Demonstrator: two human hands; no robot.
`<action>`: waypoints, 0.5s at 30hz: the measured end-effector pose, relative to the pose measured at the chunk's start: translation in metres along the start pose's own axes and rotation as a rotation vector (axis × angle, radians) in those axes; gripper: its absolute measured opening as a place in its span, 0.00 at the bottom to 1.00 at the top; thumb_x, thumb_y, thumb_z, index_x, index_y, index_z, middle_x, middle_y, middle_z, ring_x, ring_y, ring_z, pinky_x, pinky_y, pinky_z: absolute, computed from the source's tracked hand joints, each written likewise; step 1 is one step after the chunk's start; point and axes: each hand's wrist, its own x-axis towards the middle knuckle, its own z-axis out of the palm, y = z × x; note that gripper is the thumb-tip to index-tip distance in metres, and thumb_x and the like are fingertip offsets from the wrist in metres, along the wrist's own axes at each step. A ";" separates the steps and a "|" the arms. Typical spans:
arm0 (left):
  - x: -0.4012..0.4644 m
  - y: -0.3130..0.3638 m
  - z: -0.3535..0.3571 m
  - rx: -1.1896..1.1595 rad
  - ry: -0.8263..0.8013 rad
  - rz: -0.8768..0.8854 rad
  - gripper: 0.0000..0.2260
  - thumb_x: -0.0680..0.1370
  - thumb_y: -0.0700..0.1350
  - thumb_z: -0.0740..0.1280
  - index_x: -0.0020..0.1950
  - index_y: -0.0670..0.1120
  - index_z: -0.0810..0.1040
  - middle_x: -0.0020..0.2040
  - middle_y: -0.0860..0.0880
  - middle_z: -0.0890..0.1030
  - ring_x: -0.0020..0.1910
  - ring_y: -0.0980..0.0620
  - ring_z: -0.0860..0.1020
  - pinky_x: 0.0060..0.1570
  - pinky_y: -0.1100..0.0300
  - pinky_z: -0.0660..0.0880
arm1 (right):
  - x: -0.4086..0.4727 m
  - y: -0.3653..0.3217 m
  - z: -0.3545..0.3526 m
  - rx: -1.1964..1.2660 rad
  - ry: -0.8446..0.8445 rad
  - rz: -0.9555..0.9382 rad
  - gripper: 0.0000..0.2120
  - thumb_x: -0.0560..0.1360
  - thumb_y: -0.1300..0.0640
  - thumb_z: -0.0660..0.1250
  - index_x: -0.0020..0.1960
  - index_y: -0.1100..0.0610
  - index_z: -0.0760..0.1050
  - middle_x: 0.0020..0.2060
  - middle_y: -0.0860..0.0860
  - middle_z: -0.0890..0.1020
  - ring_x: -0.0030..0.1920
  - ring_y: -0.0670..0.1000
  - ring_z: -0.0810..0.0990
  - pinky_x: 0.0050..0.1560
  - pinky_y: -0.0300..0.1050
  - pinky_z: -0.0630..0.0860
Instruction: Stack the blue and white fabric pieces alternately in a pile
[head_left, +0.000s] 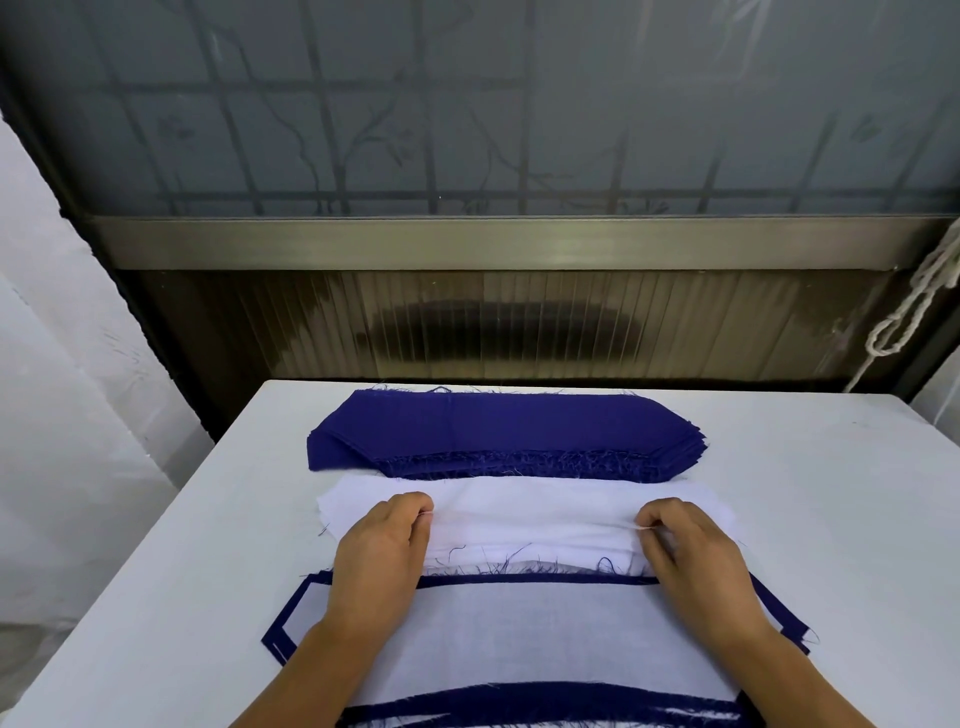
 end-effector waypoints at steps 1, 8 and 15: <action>0.000 0.001 0.000 -0.002 -0.003 -0.012 0.04 0.77 0.38 0.68 0.47 0.47 0.78 0.36 0.53 0.78 0.33 0.52 0.75 0.31 0.54 0.75 | 0.000 0.000 -0.001 0.000 0.009 0.002 0.12 0.74 0.64 0.69 0.44 0.47 0.73 0.40 0.41 0.77 0.41 0.45 0.76 0.38 0.39 0.71; 0.001 -0.002 0.001 -0.019 -0.058 -0.059 0.04 0.81 0.45 0.61 0.49 0.51 0.74 0.36 0.55 0.75 0.34 0.55 0.73 0.33 0.56 0.74 | 0.000 -0.007 -0.006 0.020 0.039 -0.046 0.08 0.77 0.59 0.67 0.43 0.47 0.73 0.40 0.38 0.76 0.42 0.43 0.76 0.40 0.35 0.69; 0.002 -0.007 0.004 -0.043 -0.079 -0.064 0.04 0.81 0.48 0.61 0.46 0.54 0.71 0.37 0.58 0.75 0.36 0.59 0.74 0.34 0.61 0.73 | -0.002 -0.010 -0.010 0.088 -0.021 0.037 0.10 0.77 0.64 0.65 0.48 0.49 0.73 0.45 0.41 0.77 0.44 0.45 0.76 0.43 0.43 0.74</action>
